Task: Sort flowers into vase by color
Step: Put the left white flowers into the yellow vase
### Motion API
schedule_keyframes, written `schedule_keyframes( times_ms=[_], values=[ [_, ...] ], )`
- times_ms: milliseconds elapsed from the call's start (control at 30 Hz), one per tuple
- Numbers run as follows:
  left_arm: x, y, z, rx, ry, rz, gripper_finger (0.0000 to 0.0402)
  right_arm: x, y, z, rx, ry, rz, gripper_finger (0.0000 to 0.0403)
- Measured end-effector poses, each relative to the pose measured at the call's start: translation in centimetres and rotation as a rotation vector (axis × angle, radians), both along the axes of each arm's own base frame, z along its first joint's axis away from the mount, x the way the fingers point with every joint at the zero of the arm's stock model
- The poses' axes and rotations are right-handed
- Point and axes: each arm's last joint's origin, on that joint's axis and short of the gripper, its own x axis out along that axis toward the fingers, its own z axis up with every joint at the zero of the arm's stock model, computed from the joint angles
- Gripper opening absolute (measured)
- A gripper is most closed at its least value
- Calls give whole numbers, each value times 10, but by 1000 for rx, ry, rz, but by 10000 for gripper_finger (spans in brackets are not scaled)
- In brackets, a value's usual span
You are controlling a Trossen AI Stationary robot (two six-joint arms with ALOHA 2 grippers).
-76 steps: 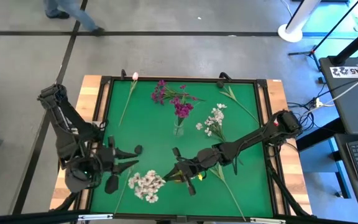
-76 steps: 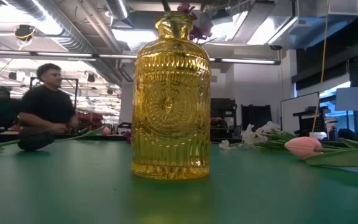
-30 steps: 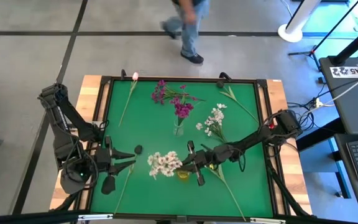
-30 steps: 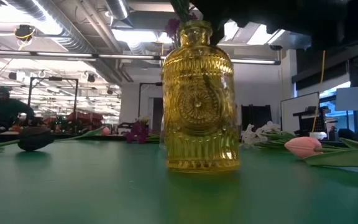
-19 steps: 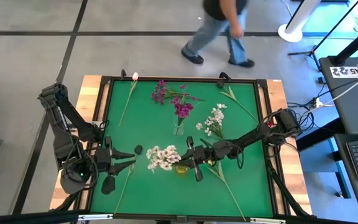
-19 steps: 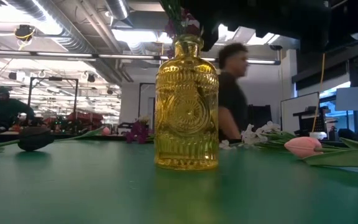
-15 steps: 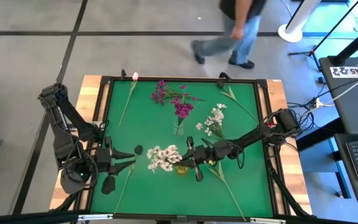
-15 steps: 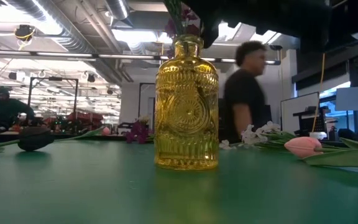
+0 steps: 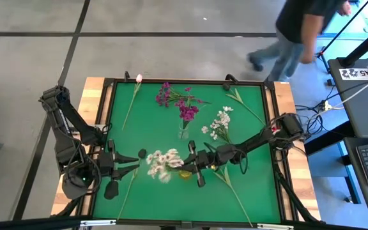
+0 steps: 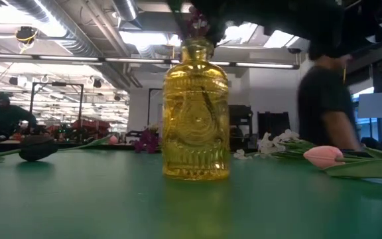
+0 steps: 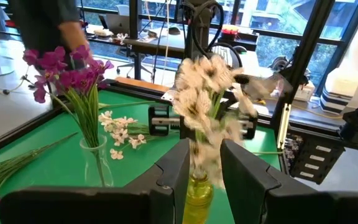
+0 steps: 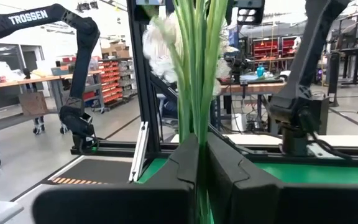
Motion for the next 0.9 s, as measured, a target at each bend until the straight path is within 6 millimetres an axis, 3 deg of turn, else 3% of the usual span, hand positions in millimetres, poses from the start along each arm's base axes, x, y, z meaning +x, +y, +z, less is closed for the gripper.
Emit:
schedule_keyframes(
  times_ms=[267, 667, 900],
  values=[
    [0, 0, 0, -2, 0, 0, 87, 30, 7, -8, -12, -11, 40, 16],
    [0, 0, 0, -5, 3, -6, 87, 33, 7, -14, -4, 58, 51, 20],
    [0, 0, 0, -21, 2, -9, 87, 32, 10, -16, 1, 89, 126, 87]
  ],
)
